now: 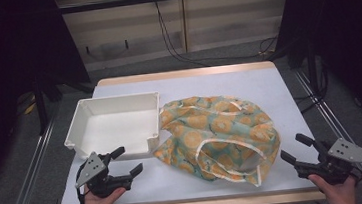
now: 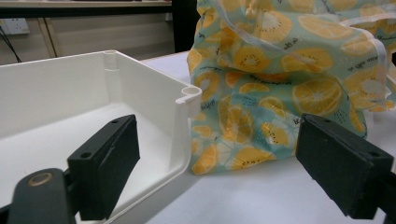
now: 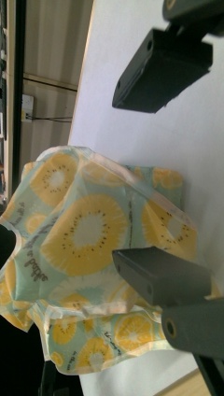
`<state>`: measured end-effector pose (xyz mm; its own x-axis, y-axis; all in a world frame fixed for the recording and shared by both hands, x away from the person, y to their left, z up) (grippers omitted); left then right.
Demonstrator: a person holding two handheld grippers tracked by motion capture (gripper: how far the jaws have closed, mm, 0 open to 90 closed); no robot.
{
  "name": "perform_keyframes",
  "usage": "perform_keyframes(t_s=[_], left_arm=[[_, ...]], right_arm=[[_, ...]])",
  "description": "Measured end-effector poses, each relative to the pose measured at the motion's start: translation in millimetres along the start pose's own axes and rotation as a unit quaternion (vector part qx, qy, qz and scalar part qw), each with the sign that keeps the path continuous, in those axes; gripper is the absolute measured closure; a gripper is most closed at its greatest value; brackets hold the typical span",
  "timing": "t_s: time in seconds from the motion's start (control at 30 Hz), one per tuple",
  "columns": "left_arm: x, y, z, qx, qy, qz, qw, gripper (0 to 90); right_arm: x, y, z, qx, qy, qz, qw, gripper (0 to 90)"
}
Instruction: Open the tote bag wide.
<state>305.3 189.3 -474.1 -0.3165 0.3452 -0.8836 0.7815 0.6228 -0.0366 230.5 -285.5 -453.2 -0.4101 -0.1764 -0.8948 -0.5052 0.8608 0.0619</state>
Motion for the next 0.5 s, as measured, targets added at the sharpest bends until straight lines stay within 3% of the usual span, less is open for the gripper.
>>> perform_keyframes(t_s=[0.27,0.33,0.5], left_arm=[[1.6,-0.9,1.4,0.004,0.007,-0.005,1.0000,22.0],[2.1,-3.3,3.6,0.010,0.015,0.008,0.9998,25.0],[-0.2,-9.2,7.5,0.022,0.019,0.016,0.9995,28.9]], right_arm=[[-0.6,0.3,-0.7,-0.015,0.011,0.003,0.9998,29.4],[-1.6,-0.6,-0.8,-0.016,0.011,-0.001,0.9998,30.5],[-4.3,-0.1,-1.3,-0.025,0.014,0.000,0.9996,34.1]])
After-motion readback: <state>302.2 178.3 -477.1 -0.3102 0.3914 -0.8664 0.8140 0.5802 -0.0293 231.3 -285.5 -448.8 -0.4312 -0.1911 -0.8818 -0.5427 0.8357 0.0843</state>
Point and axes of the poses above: each handheld gripper's, and its own axes: z roughly forward along the jaws, x roughly out of its underside, y roughly to its left, the point moved 8 cm from there along z, roughly forward along the jaws, and after that the axes turned 13 degrees about y, right-handed, at the moved point
